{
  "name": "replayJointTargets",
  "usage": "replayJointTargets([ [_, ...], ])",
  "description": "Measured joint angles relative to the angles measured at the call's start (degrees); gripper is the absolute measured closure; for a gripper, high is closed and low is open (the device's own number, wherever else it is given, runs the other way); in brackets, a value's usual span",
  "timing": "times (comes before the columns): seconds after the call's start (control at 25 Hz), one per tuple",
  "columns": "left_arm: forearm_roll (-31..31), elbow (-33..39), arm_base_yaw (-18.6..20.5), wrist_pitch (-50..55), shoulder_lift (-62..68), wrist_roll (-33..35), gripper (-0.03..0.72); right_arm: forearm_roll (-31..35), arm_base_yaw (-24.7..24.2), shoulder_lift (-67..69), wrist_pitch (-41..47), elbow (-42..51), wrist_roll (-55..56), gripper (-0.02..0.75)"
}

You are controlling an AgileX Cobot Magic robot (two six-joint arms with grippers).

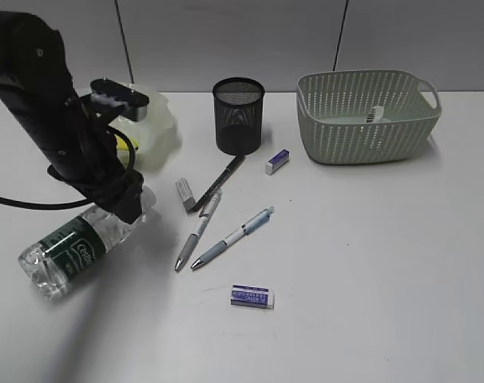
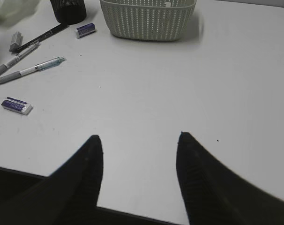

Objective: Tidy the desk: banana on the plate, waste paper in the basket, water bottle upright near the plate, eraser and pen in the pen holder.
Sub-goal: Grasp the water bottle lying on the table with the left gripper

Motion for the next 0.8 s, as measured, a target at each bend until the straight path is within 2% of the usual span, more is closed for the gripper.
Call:
replayJointTargets([
  [0.2,4.63,-0.52,-0.05,0.7,3.21,-2.33,0.099,0.0,0.0,0.0,0.0,0.0,0.0,0.33],
  [0.48,4.63,-0.52,-0.05,-0.98,6.92,-2.4,0.101,0.0,0.0,0.0,0.0,0.0,-0.3,0.332],
  [0.56,4.63,-0.52,-0.05,-1.75,7.41,-3.32,0.12,0.0,0.0,0.0,0.0,0.0,-0.3,0.332],
  [0.68,4.63,-0.52,-0.05,-2.13,7.41,-4.19,0.188,0.0,0.0,0.0,-0.02,0.0,-0.3,0.332],
  [0.8,4.63,-0.52,-0.05,-2.18,7.41,-4.31,0.188,0.0,0.0,0.0,-0.02,0.0,-0.3,0.332],
])
